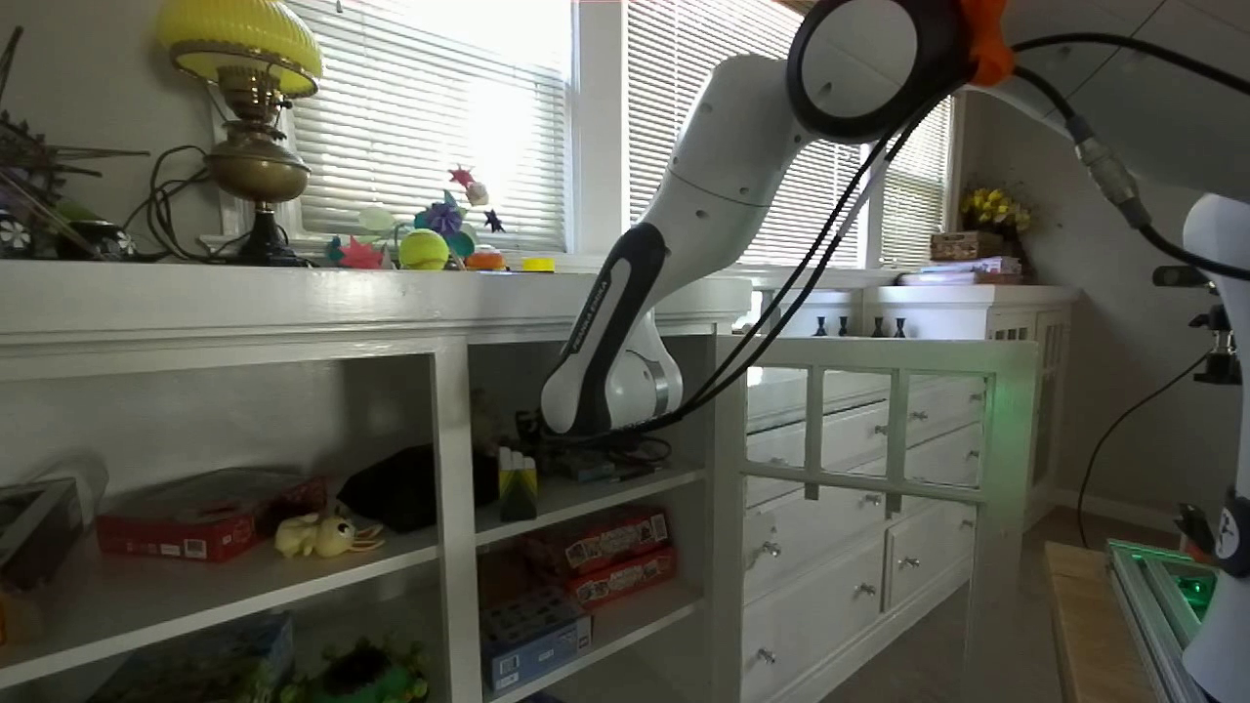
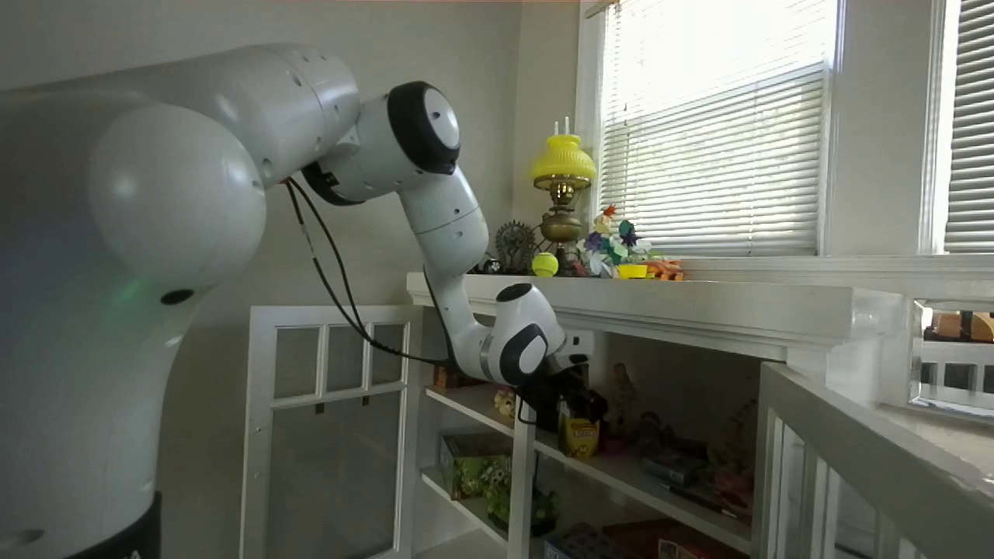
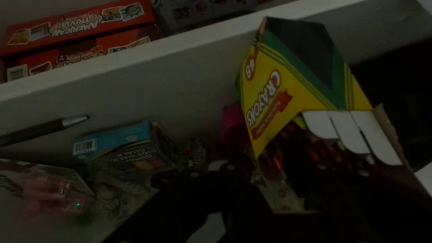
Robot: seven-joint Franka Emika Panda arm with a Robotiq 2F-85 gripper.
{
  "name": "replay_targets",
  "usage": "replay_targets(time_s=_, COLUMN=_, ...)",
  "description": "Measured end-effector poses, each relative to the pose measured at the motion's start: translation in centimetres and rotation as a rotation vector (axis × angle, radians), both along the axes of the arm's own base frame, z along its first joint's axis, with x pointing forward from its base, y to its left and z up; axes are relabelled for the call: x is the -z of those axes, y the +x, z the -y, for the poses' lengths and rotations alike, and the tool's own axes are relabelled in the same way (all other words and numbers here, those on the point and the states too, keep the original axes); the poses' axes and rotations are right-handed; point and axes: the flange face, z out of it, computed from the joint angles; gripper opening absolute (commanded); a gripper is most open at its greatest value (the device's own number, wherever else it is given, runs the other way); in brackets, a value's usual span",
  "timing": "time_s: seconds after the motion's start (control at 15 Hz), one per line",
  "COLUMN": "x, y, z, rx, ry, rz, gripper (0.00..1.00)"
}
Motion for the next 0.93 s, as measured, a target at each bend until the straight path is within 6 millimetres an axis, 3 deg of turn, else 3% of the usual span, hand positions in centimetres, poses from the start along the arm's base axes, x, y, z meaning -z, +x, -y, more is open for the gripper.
replay_targets(time_s=0.13, x=0.01, y=0.00, z=-0.02, rx=0.000, ry=0.001, rz=0.000, gripper=0.04)
replay_targets(time_s=0.27, x=0.01, y=0.01, z=-0.05, rx=0.000, ry=0.001, rz=0.000, gripper=0.00)
replay_targets(time_s=0.93, x=-0.01, y=0.02, z=-0.01, rx=0.000, ry=0.002, rz=0.001, gripper=0.01)
